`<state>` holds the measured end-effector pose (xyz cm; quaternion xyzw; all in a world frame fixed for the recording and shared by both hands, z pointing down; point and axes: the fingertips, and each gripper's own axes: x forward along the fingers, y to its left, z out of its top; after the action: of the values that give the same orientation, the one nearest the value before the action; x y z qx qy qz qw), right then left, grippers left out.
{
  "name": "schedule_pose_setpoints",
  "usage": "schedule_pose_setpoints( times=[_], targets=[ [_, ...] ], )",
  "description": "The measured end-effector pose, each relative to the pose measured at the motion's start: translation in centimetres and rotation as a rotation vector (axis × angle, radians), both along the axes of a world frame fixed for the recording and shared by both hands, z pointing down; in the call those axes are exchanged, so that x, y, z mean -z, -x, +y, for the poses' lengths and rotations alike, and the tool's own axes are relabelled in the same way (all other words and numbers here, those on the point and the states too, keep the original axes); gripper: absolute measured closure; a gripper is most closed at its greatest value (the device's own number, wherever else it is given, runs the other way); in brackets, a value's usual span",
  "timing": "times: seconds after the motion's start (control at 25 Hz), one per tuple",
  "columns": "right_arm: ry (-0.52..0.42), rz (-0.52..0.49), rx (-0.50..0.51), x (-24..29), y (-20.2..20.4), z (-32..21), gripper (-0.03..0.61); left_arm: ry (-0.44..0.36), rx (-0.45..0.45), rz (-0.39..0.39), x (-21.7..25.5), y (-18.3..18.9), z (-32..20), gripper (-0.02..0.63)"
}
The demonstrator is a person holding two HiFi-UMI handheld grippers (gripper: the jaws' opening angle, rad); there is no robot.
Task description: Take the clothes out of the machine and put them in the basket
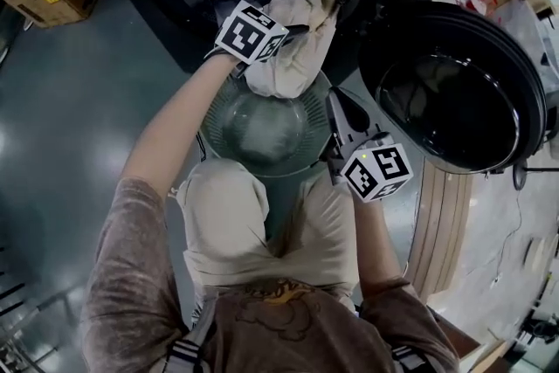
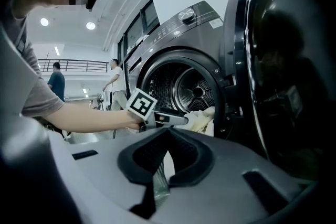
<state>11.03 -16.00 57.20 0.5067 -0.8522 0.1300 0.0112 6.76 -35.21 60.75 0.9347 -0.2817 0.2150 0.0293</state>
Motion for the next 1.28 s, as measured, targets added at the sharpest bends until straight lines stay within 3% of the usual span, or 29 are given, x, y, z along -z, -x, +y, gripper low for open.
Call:
schedule_pose_setpoints(
  times=[0.2, 0.44, 0.6, 0.76, 0.84, 1.12, 1.28],
  targets=[
    [0.014, -0.016, -0.019, -0.2, 0.1, 0.0, 0.580, 0.062, 0.027, -0.041, -1.7, -1.6, -4.7, 0.172],
    [0.025, -0.024, -0.039, -0.5, -0.1, 0.1, 0.580, 0.136, 0.025, -0.105, -5.0, -2.7, -6.2, 0.169],
    [0.025, -0.022, -0.054, -0.7, -0.6, 0.1, 0.580, 0.146, 0.014, -0.112, -5.1, -2.9, -5.7, 0.277],
    [0.024, -0.025, -0.049, -0.8, -0.6, 0.2, 0.580, 0.117, 0.023, -0.124, -4.9, -2.4, -4.9, 0.441],
    [0.023, -0.024, -0.050, -0.8, -0.8, 0.2, 0.580, 0.111, 0.027, -0.123, -4.7, -2.1, -4.0, 0.489],
    [0.019, -0.005, -0.014, -0.8, -0.6, 0.3, 0.580, 0.160, -0.028, -0.086, -4.3, 0.4, 1.4, 0.517],
    [0.009, -0.002, 0.006, -0.6, -0.3, 0.0, 0.580, 0.179, -0.061, -0.121, -4.4, 2.6, 6.0, 0.517]
  ],
)
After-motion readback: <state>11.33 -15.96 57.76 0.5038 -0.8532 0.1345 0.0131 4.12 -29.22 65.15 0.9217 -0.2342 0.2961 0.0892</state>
